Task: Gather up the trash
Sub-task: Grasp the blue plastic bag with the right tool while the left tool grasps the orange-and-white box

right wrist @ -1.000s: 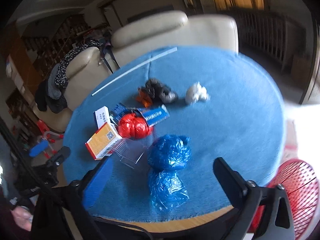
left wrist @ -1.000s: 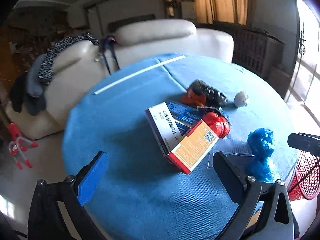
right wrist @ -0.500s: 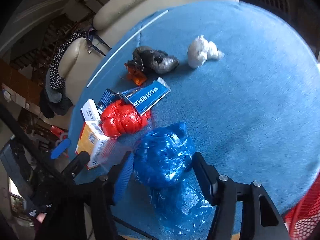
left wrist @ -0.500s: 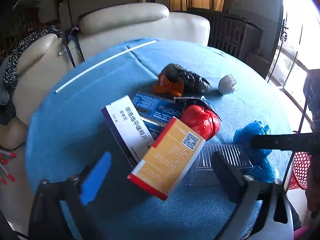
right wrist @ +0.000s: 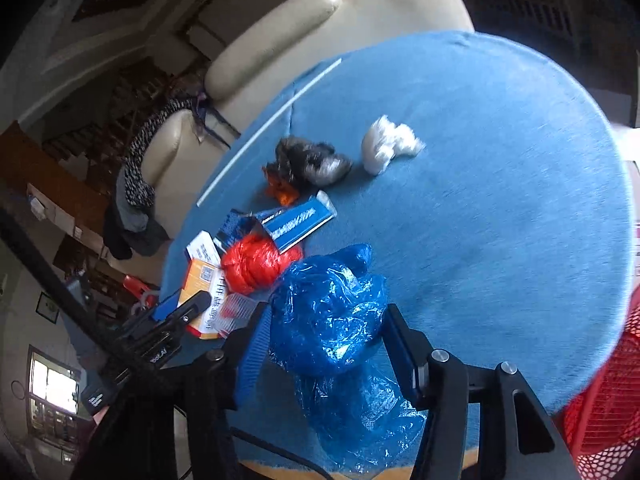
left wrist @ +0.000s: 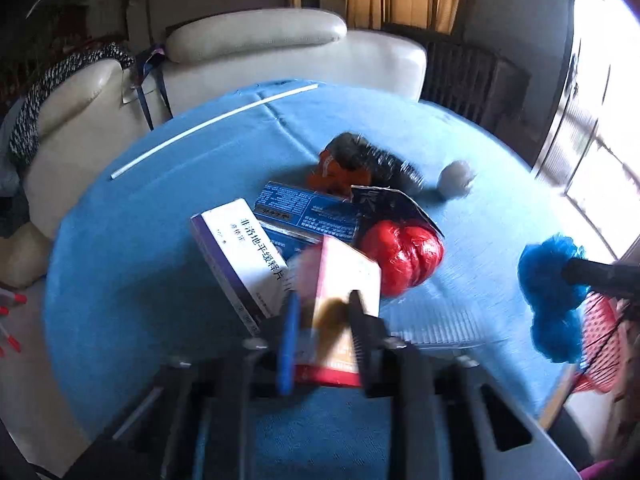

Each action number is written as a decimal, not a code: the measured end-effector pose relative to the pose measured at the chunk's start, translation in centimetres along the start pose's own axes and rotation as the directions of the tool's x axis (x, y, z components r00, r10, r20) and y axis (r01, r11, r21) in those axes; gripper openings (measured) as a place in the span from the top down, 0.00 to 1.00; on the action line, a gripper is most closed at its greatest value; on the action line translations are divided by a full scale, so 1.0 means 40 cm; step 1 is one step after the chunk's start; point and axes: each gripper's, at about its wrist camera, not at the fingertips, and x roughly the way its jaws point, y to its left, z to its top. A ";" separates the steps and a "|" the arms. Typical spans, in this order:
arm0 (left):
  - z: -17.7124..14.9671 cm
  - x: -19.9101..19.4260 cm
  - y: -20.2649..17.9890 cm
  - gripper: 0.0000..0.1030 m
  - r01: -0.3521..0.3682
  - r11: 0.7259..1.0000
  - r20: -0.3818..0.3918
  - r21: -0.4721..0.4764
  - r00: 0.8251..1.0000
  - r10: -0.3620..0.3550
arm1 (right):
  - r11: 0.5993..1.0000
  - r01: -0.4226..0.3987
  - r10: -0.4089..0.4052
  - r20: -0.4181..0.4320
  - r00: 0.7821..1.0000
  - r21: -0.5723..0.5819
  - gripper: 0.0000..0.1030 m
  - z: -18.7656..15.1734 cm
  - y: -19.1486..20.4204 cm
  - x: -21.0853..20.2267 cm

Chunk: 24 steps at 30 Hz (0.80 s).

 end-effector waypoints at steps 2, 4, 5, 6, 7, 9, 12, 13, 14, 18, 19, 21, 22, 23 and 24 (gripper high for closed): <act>0.004 -0.015 0.006 0.88 -0.009 1.000 -0.001 -0.011 1.000 0.009 | 1.000 -0.011 0.010 0.029 1.000 0.015 0.43 0.000 -0.024 -0.033; 0.004 -0.021 0.012 0.88 -0.028 0.999 0.003 -0.019 1.000 0.028 | 0.999 -0.011 0.010 0.051 0.999 0.036 0.43 0.000 -0.050 -0.060; 0.001 -0.026 0.022 0.88 -0.030 0.999 0.001 -0.035 1.000 0.030 | 0.999 -0.008 0.006 0.060 0.998 0.044 0.43 -0.001 -0.061 -0.073; -0.004 -0.032 0.031 0.88 -0.028 0.998 -0.001 -0.052 1.000 0.028 | 0.999 -0.006 0.003 0.069 0.998 0.051 0.43 -0.002 -0.072 -0.085; -0.009 -0.038 0.041 0.88 -0.027 0.997 -0.001 -0.067 1.000 0.027 | 0.998 -0.005 0.001 0.077 0.997 0.057 0.43 -0.002 -0.081 -0.096; -0.020 -0.047 0.055 0.64 -0.029 0.996 -0.003 -0.080 1.000 0.029 | 0.997 -0.005 -0.001 0.090 0.996 0.071 0.43 -0.002 -0.097 -0.112; -0.030 -0.063 0.064 0.30 -0.051 0.995 0.033 -0.081 0.998 0.053 | 0.996 -0.002 -0.006 0.095 0.995 0.084 0.43 -0.003 -0.116 -0.124; -0.030 -0.068 0.062 0.30 -0.054 0.996 0.049 -0.073 0.997 0.058 | 0.996 0.000 -0.009 0.092 0.996 0.089 0.43 -0.003 -0.119 -0.123; -0.028 -0.068 0.059 0.30 -0.051 0.997 0.053 -0.061 0.997 0.055 | 0.996 0.001 -0.010 0.089 0.996 0.094 0.43 -0.003 -0.121 -0.120; -0.008 -0.044 0.012 0.29 -0.010 0.999 0.035 0.045 0.999 0.008 | 0.994 0.001 -0.009 0.075 0.997 0.108 0.43 -0.006 -0.123 -0.104; -0.008 -0.035 -0.004 0.29 -0.003 0.997 0.030 0.079 1.000 0.000 | 0.994 0.001 -0.009 0.072 0.997 0.107 0.43 -0.006 -0.120 -0.101; -0.017 -0.016 -0.028 0.29 0.003 0.991 0.016 0.134 1.000 -0.005 | 0.995 0.007 -0.013 0.066 0.998 0.097 0.43 -0.010 -0.112 -0.096; -0.024 -0.007 -0.032 0.29 0.003 0.989 0.007 0.148 1.000 -0.004 | 0.996 0.010 -0.016 0.063 0.998 0.091 0.43 -0.011 -0.108 -0.094; -0.030 -0.008 -0.029 0.29 0.011 0.990 0.024 0.144 1.000 -0.015 | 0.996 0.013 -0.018 0.062 0.998 0.087 0.43 -0.012 -0.106 -0.093; -0.036 -0.011 -0.020 0.29 0.028 0.991 0.030 0.134 0.999 -0.032 | 0.996 0.015 -0.020 0.061 0.998 0.084 0.43 -0.012 -0.104 -0.092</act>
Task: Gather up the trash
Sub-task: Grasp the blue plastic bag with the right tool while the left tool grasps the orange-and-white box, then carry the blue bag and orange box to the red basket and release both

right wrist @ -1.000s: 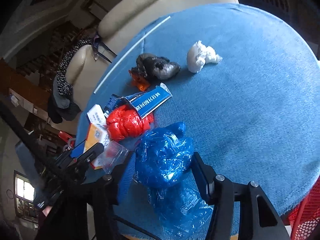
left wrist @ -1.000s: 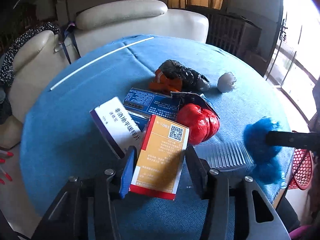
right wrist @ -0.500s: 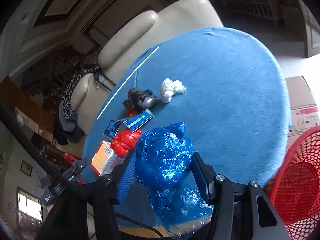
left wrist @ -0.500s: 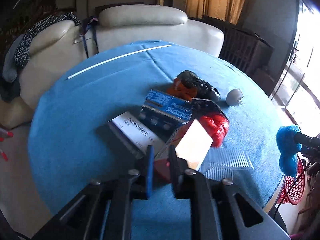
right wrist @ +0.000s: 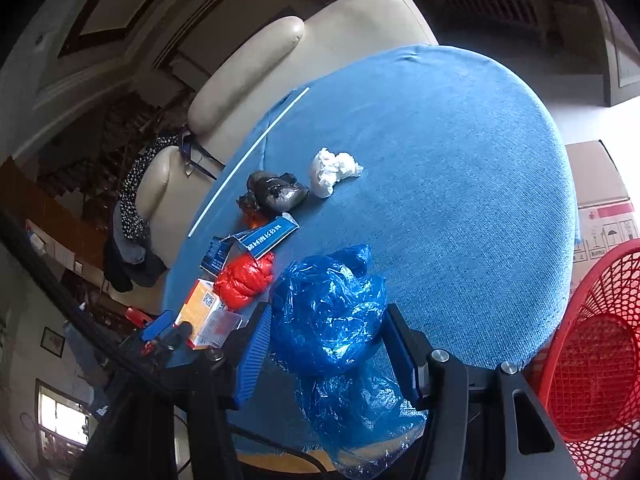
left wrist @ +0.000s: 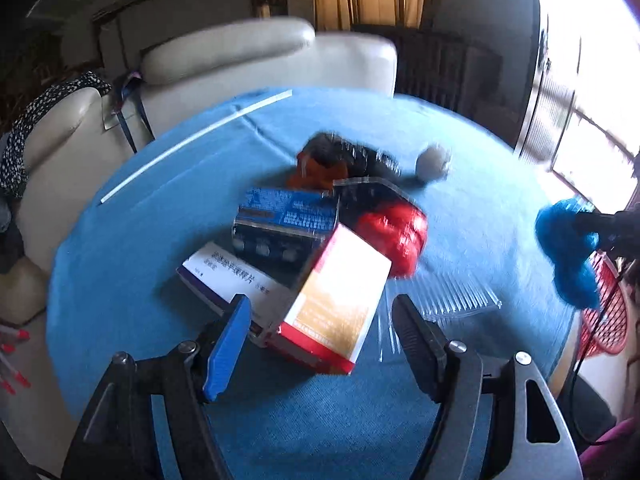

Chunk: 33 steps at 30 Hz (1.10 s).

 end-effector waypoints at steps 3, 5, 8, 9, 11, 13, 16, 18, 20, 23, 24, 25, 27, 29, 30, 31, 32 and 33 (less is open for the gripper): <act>-0.015 -0.001 0.027 0.29 0.052 0.999 -0.013 -0.018 0.999 -0.052 | 1.000 0.006 -0.006 -0.003 1.000 -0.002 0.43 0.000 0.000 0.003; -0.026 0.001 0.025 0.29 0.076 0.997 -0.035 0.010 0.997 -0.076 | 1.000 0.008 -0.008 -0.009 1.000 0.001 0.43 0.000 -0.002 0.008; -0.046 -0.004 0.012 0.29 0.073 0.994 -0.043 0.079 0.997 -0.070 | 1.000 0.006 -0.006 -0.017 1.000 0.001 0.43 -0.003 0.000 0.019; -0.048 -0.005 0.010 0.29 0.065 0.993 -0.043 0.097 0.997 -0.061 | 1.000 0.007 -0.007 -0.019 1.000 0.000 0.43 -0.004 0.003 0.023; -0.042 -0.003 0.011 0.29 0.041 0.993 -0.036 0.115 0.999 -0.037 | 1.000 0.007 -0.007 -0.024 1.000 -0.002 0.43 -0.006 0.006 0.028; -0.025 0.003 0.013 0.29 0.022 0.990 -0.023 0.142 1.000 -0.019 | 1.000 0.008 -0.008 -0.027 1.000 -0.001 0.43 -0.007 0.005 0.031; -0.003 0.017 0.011 0.29 0.013 0.980 -0.021 0.198 1.000 -0.009 | 1.000 0.012 -0.012 -0.024 1.000 -0.002 0.43 -0.006 0.004 0.028; 0.009 0.026 0.007 0.29 0.024 0.974 -0.027 0.226 0.999 -0.019 | 1.000 0.014 -0.014 -0.019 1.000 0.003 0.43 -0.004 0.002 0.024; 0.013 0.030 -0.003 0.29 0.027 0.968 -0.031 0.251 0.999 -0.020 | 1.000 0.014 -0.014 -0.012 1.000 0.007 0.43 -0.003 0.000 0.018; 0.004 0.027 -0.021 0.29 0.027 0.959 -0.032 0.282 0.999 -0.018 | 1.000 0.015 -0.015 -0.002 1.000 0.009 0.43 -0.002 -0.002 0.006; -0.003 0.026 -0.025 0.29 0.034 0.958 -0.035 0.285 0.999 -0.024 | 1.000 0.015 -0.015 0.001 1.000 0.011 0.43 -0.002 -0.003 0.002; -0.014 0.026 -0.027 0.29 0.033 0.956 -0.040 0.292 0.999 -0.022 | 1.000 0.015 -0.015 0.004 1.000 0.014 0.43 -0.002 -0.005 -0.002; -0.035 0.029 -0.030 0.29 0.018 0.951 -0.050 0.309 0.999 -0.003 | 1.000 0.016 -0.016 0.006 1.000 0.017 0.43 -0.001 -0.009 -0.005; -0.046 0.038 -0.026 0.29 -0.005 0.950 -0.059 0.311 0.998 0.024 | 1.000 0.018 -0.018 0.006 1.000 0.019 0.43 0.001 -0.012 -0.006; -0.043 0.038 -0.020 0.29 -0.013 0.954 -0.053 0.298 0.998 0.030 | 1.000 0.018 -0.018 0.005 1.000 0.020 0.43 0.000 -0.012 -0.006; -0.037 0.035 -0.016 0.29 -0.014 0.958 -0.045 0.286 0.999 0.028 | 1.000 0.018 -0.018 0.004 1.000 0.019 0.43 0.001 -0.012 -0.005; -0.028 0.033 -0.012 0.29 -0.014 0.961 -0.035 0.276 0.999 0.024 | 1.000 0.017 -0.017 0.002 1.000 0.018 0.43 0.000 -0.010 -0.003; -0.014 0.031 -0.012 0.29 -0.018 0.961 -0.022 0.276 0.999 0.025 | 1.000 0.017 -0.017 0.001 1.000 0.017 0.43 -0.002 -0.009 -0.001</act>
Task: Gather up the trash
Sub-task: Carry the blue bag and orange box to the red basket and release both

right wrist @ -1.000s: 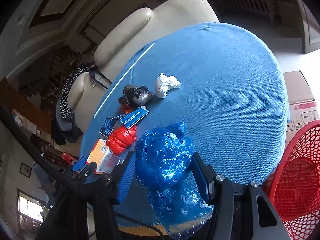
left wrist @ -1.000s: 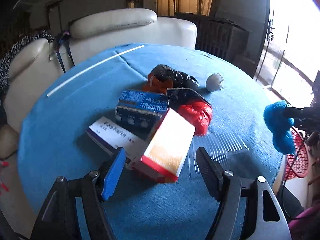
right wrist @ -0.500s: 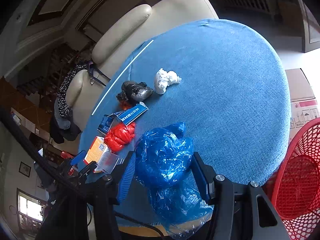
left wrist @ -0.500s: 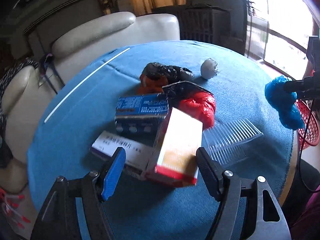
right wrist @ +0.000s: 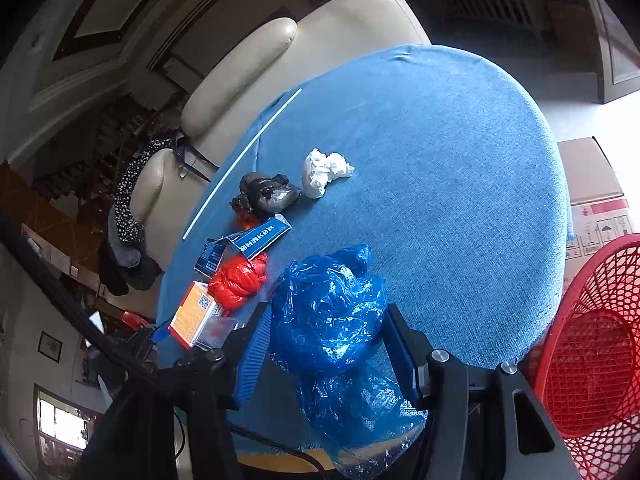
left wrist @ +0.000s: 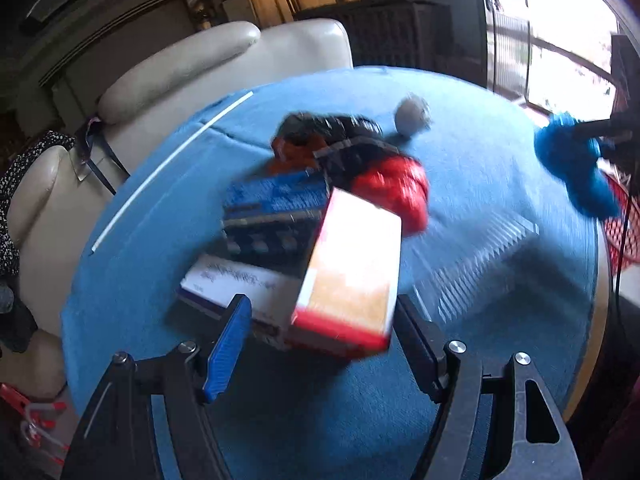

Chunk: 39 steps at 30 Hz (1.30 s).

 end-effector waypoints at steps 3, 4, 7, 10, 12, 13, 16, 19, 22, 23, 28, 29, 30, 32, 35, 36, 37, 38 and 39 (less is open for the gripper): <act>0.024 0.007 -0.006 0.34 -0.030 0.999 0.011 0.041 1.000 0.030 | 1.000 -0.003 0.003 -0.005 1.000 -0.001 0.43 -0.002 0.005 0.005; 0.027 0.009 -0.009 0.39 -0.024 0.998 0.011 0.050 1.000 0.023 | 1.000 -0.004 0.004 -0.005 1.000 -0.003 0.43 -0.002 0.008 0.005; 0.026 0.018 -0.012 0.53 -0.015 0.999 -0.013 0.048 1.000 0.016 | 1.000 -0.002 0.002 0.003 1.000 -0.013 0.43 -0.001 0.011 -0.001; 0.017 0.009 -0.010 0.54 -0.017 1.000 0.002 0.022 1.000 0.017 | 1.000 0.008 -0.008 0.020 1.000 -0.030 0.43 0.000 0.014 -0.014; 0.015 0.000 0.001 0.54 -0.011 1.000 0.004 -0.020 1.000 0.011 | 0.999 0.009 -0.008 0.027 1.000 -0.039 0.43 0.001 0.018 -0.022; 0.014 -0.008 0.008 0.54 -0.010 0.999 0.007 -0.043 1.000 0.010 | 0.999 0.010 -0.008 0.032 0.999 -0.044 0.43 -0.001 0.021 -0.027; 0.019 -0.050 0.017 0.54 -0.014 0.996 0.035 -0.090 0.999 0.017 | 0.998 0.016 -0.013 0.047 0.999 -0.062 0.43 -0.002 0.027 -0.037; 0.038 -0.125 -0.004 0.54 0.000 0.997 0.101 -0.080 0.995 0.008 | 0.997 0.025 -0.020 0.070 0.997 -0.079 0.43 -0.003 0.029 -0.056; 0.077 -0.198 -0.050 0.54 0.039 0.998 0.174 -0.045 0.984 -0.031 | 0.996 0.033 -0.025 0.100 0.995 -0.082 0.43 0.000 0.017 -0.082; 0.089 -0.215 -0.068 0.54 0.057 0.998 0.193 -0.032 0.980 -0.049 | 0.996 0.034 -0.025 0.110 0.994 -0.078 0.43 0.000 0.010 -0.091; 0.161 -0.254 -0.201 0.54 0.204 0.978 0.236 0.037 0.950 -0.206 | 0.998 0.056 -0.049 0.171 0.984 -0.039 0.43 0.003 -0.049 -0.166; 0.173 -0.254 -0.227 0.54 0.234 0.971 0.233 0.051 0.943 -0.239 | 0.998 0.063 -0.056 0.184 0.981 -0.030 0.43 0.003 -0.062 -0.183; 0.186 -0.250 -0.257 0.54 0.269 0.961 0.228 0.063 0.934 -0.276 | 0.997 0.071 -0.066 0.199 0.978 -0.019 0.43 0.002 -0.079 -0.205; 0.214 -0.238 -0.320 0.54 0.329 0.941 0.212 0.083 0.917 -0.339 | 0.995 0.095 -0.093 0.230 0.969 0.005 0.43 -0.001 -0.116 -0.251; 0.260 -0.201 -0.424 0.54 0.397 0.910 0.171 0.121 0.894 -0.413 | 0.989 0.141 -0.150 0.269 0.951 0.052 0.42 -0.011 -0.183 -0.318; 0.275 -0.190 -0.454 0.53 0.416 0.900 0.156 0.127 0.888 -0.433 | 0.986 0.154 -0.167 0.277 0.946 0.066 0.42 -0.016 -0.202 -0.335; 0.288 -0.175 -0.485 0.53 0.439 0.889 0.137 0.130 0.880 -0.454 | 0.982 0.168 -0.186 0.283 0.941 0.085 0.42 -0.023 -0.226 -0.353; 0.303 -0.159 -0.519 0.53 0.465 0.876 0.117 0.131 0.870 -0.479 | 0.978 0.180 -0.203 0.286 0.937 0.106 0.41 -0.032 -0.253 -0.372; 0.310 -0.151 -0.539 0.53 0.480 0.868 0.106 0.131 0.863 -0.493 | 0.975 0.187 -0.214 0.286 0.934 0.120 0.41 -0.036 -0.272 -0.382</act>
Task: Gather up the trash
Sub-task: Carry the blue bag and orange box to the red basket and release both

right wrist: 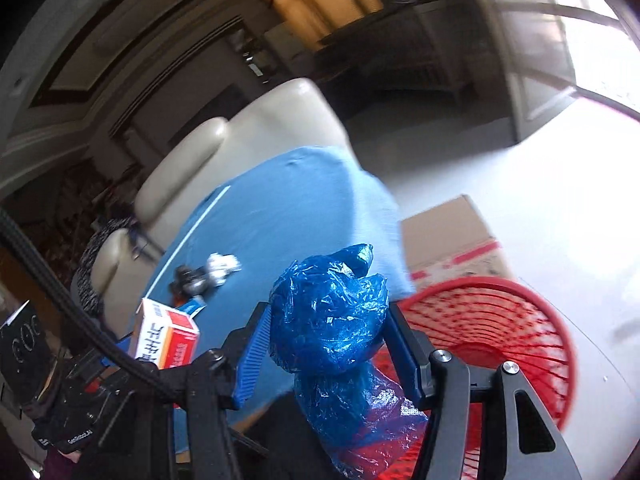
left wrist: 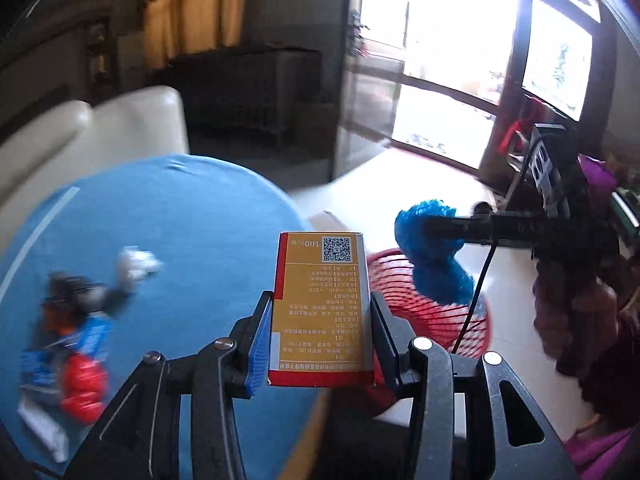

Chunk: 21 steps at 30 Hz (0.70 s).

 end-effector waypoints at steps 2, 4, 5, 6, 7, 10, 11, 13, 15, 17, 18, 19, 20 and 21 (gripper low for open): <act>0.017 0.049 -0.043 0.53 0.039 0.999 -0.022 0.009 0.999 -0.039 | 0.999 0.028 -0.028 -0.002 1.000 0.029 0.41 -0.005 -0.051 -0.016; 0.028 0.095 -0.082 0.53 0.075 0.997 -0.053 0.023 0.996 -0.073 | 0.997 0.034 -0.034 -0.015 0.999 0.064 0.40 -0.012 -0.098 -0.028; 0.031 0.116 -0.100 0.50 0.095 0.995 -0.072 0.030 0.993 -0.092 | 0.996 0.034 -0.033 -0.021 0.999 0.077 0.39 -0.015 -0.112 -0.030; 0.031 0.137 -0.116 0.41 0.108 0.993 -0.093 0.039 0.990 -0.104 | 0.995 0.034 -0.032 -0.024 0.999 0.091 0.37 -0.017 -0.128 -0.033; 0.031 0.151 -0.133 0.37 0.109 0.993 -0.108 0.048 0.989 -0.104 | 0.994 0.026 -0.024 -0.025 0.999 0.107 0.34 -0.019 -0.145 -0.037; 0.026 0.171 -0.153 0.36 0.086 0.992 -0.116 0.089 0.990 -0.075 | 0.991 0.013 -0.013 -0.004 1.000 0.133 0.28 -0.015 -0.170 -0.050; 0.020 0.171 -0.146 0.36 0.078 0.992 -0.116 0.095 0.991 -0.066 | 0.991 0.022 -0.024 0.007 1.000 0.133 0.28 -0.014 -0.181 -0.056; 0.010 0.153 -0.126 0.36 0.048 0.994 -0.115 0.097 0.993 -0.037 | 0.988 0.071 -0.075 0.026 0.997 0.139 0.28 -0.007 -0.204 -0.060; 0.005 0.126 -0.077 0.36 0.014 0.996 -0.102 0.086 0.995 -0.005 | 0.970 0.138 -0.146 0.026 0.989 0.202 0.28 -0.002 -0.255 -0.056; -0.009 0.091 -0.022 0.36 -0.039 0.997 -0.090 0.062 0.995 0.044 | 0.942 0.187 -0.202 0.024 0.979 0.278 0.28 -0.003 -0.309 -0.051; -0.016 0.068 0.004 0.36 -0.067 0.997 -0.084 0.042 0.994 0.071 | 0.923 0.221 -0.239 0.019 0.971 0.316 0.28 -0.006 -0.340 -0.048; -0.026 0.042 0.036 0.36 -0.100 0.995 -0.078 0.016 0.992 0.101 | 0.894 0.259 -0.278 -0.001 0.961 0.364 0.28 -0.010 -0.378 -0.041; -0.037 0.017 0.067 0.36 -0.132 0.991 -0.073 -0.008 0.989 0.131 | 0.876 0.268 -0.283 -0.021 0.959 0.400 0.28 -0.015 -0.406 -0.033; -0.052 -0.009 0.101 0.36 -0.170 0.985 -0.068 -0.031 0.983 0.168 | 0.858 0.262 -0.271 -0.045 0.962 0.442 0.28 -0.021 -0.433 -0.021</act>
